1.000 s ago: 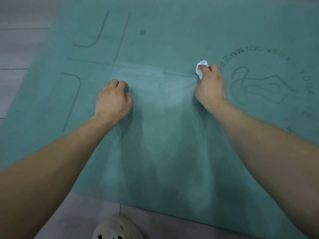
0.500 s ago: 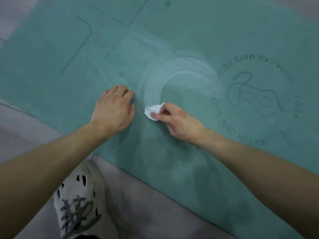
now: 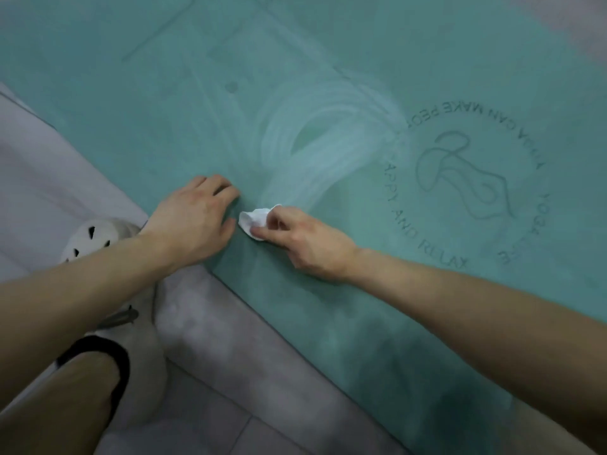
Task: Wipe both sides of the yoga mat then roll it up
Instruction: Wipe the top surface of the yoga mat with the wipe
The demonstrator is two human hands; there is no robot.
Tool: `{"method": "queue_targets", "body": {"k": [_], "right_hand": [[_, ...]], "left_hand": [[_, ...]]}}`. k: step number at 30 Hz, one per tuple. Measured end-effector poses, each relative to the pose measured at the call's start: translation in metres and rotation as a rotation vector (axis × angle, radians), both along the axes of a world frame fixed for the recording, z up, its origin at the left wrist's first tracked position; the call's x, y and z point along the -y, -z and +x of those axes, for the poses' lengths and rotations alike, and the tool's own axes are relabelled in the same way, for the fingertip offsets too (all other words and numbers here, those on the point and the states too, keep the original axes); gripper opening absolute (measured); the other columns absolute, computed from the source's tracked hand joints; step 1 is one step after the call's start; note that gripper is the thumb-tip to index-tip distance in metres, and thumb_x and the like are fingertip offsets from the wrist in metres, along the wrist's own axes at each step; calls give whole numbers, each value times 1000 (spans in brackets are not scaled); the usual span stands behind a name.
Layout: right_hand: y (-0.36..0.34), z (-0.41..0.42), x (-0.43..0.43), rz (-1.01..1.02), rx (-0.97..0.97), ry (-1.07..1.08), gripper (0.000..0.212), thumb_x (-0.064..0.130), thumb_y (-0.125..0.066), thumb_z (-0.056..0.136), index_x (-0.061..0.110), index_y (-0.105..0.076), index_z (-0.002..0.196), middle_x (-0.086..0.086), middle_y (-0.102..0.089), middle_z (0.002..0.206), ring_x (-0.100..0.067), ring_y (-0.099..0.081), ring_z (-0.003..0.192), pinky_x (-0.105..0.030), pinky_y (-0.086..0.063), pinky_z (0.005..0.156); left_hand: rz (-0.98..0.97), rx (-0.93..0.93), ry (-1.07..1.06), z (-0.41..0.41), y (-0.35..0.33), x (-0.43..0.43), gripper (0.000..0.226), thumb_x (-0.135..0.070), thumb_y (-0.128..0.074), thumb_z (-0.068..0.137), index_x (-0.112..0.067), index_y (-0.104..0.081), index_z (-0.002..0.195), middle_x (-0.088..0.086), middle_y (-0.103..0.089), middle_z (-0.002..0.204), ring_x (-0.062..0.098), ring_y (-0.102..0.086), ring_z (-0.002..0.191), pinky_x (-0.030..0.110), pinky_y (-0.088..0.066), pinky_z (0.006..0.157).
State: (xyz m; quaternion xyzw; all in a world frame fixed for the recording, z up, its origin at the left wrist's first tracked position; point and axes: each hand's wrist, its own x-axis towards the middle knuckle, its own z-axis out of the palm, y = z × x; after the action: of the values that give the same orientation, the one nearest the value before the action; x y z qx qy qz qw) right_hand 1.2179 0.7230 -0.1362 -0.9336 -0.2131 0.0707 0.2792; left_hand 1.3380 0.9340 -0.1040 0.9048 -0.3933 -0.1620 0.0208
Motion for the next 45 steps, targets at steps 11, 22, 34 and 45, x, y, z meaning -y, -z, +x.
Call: {"method": "queue_targets", "body": {"k": [11,22,34,45], "right_hand": [[4,102,51,-116,36,977,44,6,-48,95,11,-65,135,-18,-52,117,-39,-57,98,-43,-51,89],[-5,121,124,-195,3,818,41,16,-49,101,21,-66,138,-12,-54,125,-36,-60,106,-35,-46,97],[5,16,-2,-63,73,25,56,-3,-56,91,29,-68,136,-4,-59,112,-29,-54,98,-39,-54,79],[-9,264,74,-370,44,622,42,1,-52,83,21,-74,112,-14,-64,116,-37,-56,117,-39,-44,86]], "left_hand": [[80,49,-221,-12,-4,-10,45,-38,-48,92,-11,-63,125,13,-59,129,39,-57,113,50,-51,94],[93,16,-237,-24,-1,-16,59,-33,-61,90,-9,-52,143,13,-49,146,39,-50,128,56,-58,90],[140,-44,-263,-14,-10,-8,36,-28,-55,89,-16,-61,122,6,-55,127,33,-56,115,49,-58,84],[182,-24,-232,-3,-11,-9,34,-35,-53,89,-23,-64,118,-3,-56,120,25,-57,106,42,-56,66]]}}
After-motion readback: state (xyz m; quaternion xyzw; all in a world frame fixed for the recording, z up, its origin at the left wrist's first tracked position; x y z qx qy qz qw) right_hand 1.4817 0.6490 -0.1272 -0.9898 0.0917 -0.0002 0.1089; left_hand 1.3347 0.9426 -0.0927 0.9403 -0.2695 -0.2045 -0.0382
